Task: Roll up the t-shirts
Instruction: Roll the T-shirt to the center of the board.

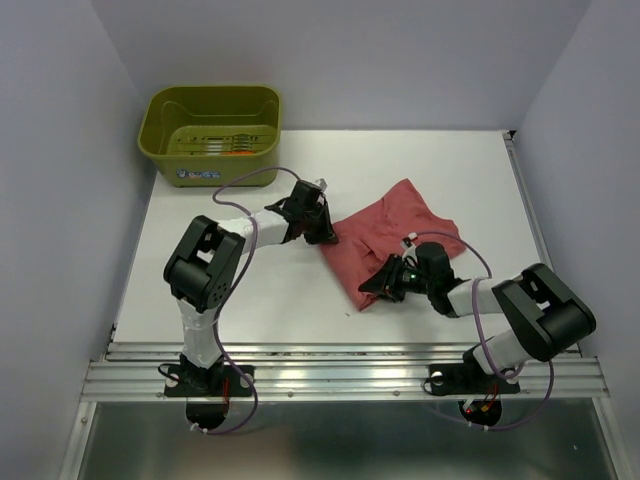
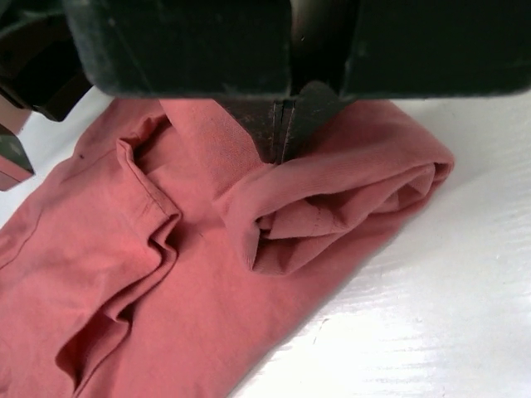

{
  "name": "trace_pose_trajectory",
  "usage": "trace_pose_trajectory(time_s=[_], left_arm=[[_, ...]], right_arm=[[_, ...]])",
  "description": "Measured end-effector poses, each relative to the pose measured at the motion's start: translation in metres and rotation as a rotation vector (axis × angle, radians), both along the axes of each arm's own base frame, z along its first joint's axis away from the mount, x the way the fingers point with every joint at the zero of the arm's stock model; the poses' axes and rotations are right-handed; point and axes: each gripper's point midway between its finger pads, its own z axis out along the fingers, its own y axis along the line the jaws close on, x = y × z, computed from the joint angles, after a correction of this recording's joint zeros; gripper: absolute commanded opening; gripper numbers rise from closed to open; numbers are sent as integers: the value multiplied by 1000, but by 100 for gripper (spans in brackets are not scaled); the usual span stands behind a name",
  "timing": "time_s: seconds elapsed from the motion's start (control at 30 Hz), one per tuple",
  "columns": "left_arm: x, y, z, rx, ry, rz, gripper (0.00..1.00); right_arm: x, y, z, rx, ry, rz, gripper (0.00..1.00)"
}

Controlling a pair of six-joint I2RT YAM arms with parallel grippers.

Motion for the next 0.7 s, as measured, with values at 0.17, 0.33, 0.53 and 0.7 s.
trace_pose_trajectory(time_s=[0.17,0.33,0.53,0.7], left_arm=[[6,-5,-15,13,14,-13,0],[8,-7,-15,11,10,-22,0],[8,-6,-15,17,4,-27,0],[8,-6,-15,20,1,-30,0]], right_arm=[[3,-8,-1,-75,-21,-16,63],[15,-22,7,-202,-86,-50,66],[29,-51,32,-393,-168,-128,58],[38,-68,53,-494,-219,-188,37]])
